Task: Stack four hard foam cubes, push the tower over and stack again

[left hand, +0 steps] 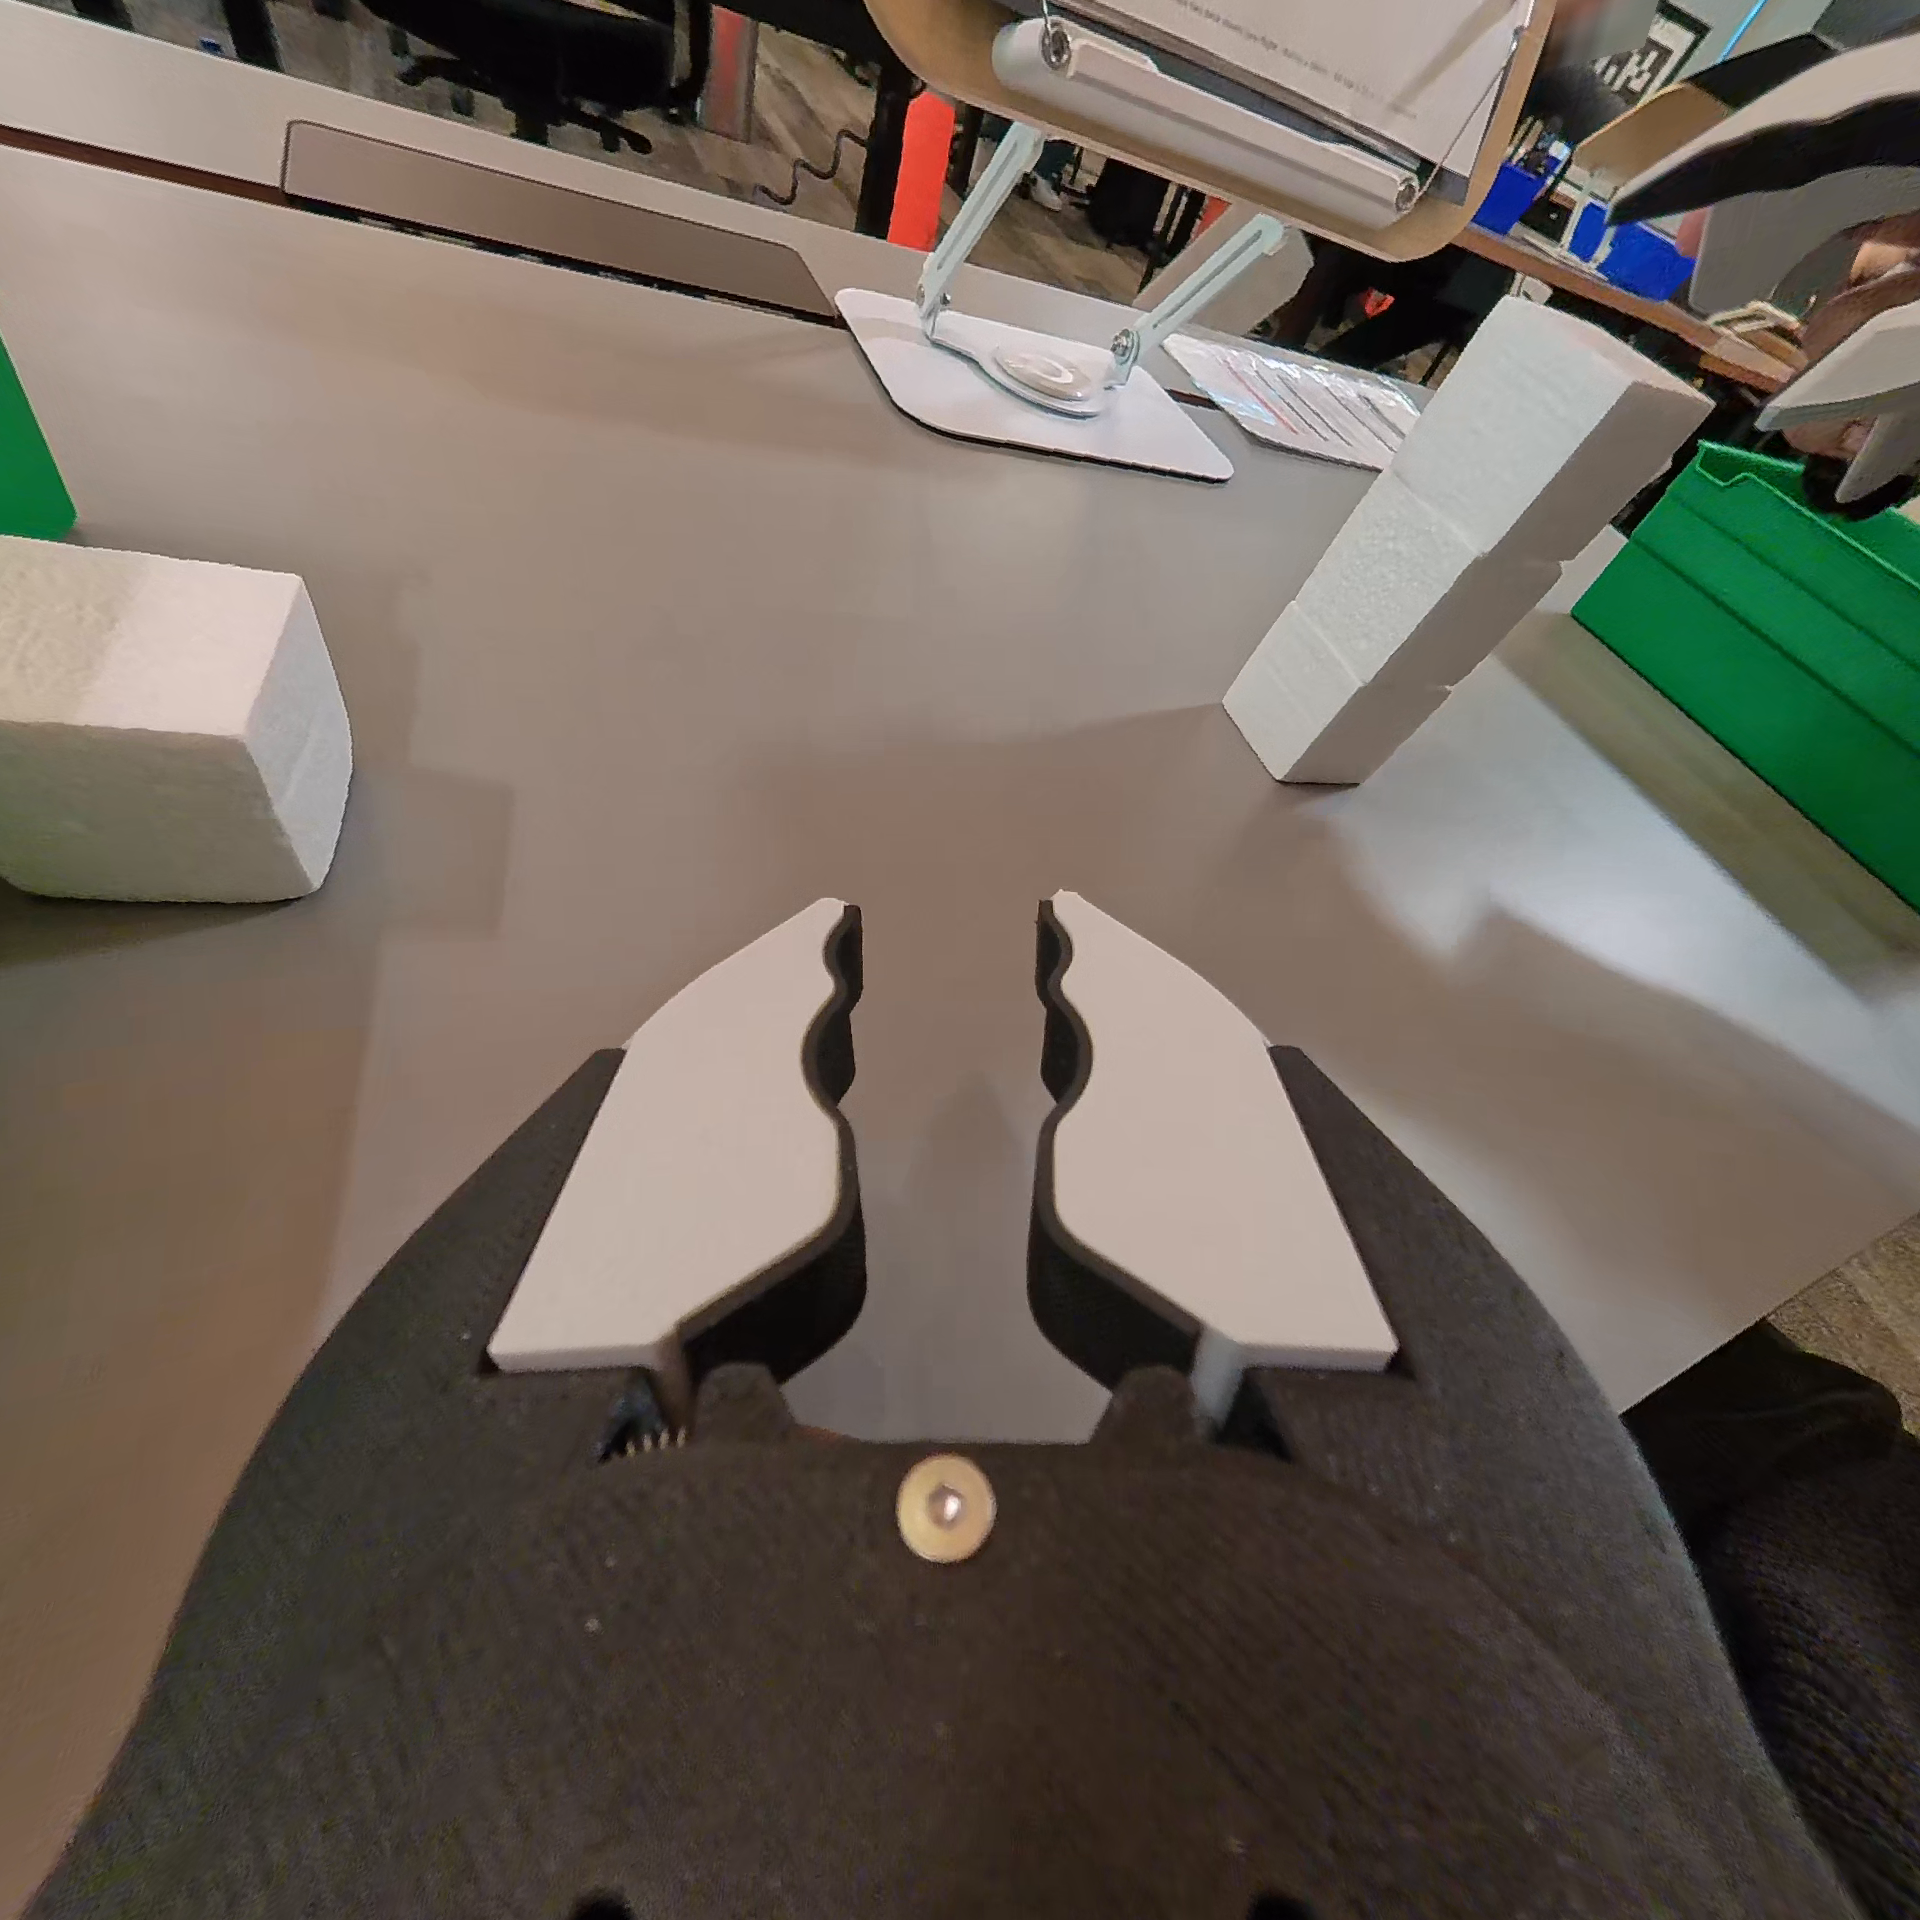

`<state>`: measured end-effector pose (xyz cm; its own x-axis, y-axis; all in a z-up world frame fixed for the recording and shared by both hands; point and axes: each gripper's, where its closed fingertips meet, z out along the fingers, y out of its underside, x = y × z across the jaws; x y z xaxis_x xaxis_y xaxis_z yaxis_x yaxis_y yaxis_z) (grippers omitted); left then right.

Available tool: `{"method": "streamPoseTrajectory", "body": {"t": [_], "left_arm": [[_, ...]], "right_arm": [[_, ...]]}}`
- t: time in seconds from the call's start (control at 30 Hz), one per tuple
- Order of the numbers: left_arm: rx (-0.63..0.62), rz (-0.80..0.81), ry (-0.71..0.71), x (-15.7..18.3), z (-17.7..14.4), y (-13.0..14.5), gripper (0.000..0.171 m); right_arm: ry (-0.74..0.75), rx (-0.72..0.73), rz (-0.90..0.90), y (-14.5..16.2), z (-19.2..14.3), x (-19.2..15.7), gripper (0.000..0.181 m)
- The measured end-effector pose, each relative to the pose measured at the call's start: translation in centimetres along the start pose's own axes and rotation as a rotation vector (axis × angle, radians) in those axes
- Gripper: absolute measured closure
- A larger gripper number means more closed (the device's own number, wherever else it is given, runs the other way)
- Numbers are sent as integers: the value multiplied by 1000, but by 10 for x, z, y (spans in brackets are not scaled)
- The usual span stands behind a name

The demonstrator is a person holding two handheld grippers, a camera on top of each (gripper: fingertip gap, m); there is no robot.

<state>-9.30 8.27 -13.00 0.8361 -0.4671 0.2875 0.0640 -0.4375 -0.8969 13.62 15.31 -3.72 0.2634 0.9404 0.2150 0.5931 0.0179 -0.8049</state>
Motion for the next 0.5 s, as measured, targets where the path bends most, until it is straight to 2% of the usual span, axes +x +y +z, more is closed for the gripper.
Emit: {"method": "streamPoseTrajectory", "body": {"t": [0.23,0.5], "left_arm": [[-5,10,8,3,0,1,139],[-11,8,9,3,1,2,139]], "right_arm": [[6,-32,52,25,10,8,105],[-51,21,72,26,14,2,125]]}}
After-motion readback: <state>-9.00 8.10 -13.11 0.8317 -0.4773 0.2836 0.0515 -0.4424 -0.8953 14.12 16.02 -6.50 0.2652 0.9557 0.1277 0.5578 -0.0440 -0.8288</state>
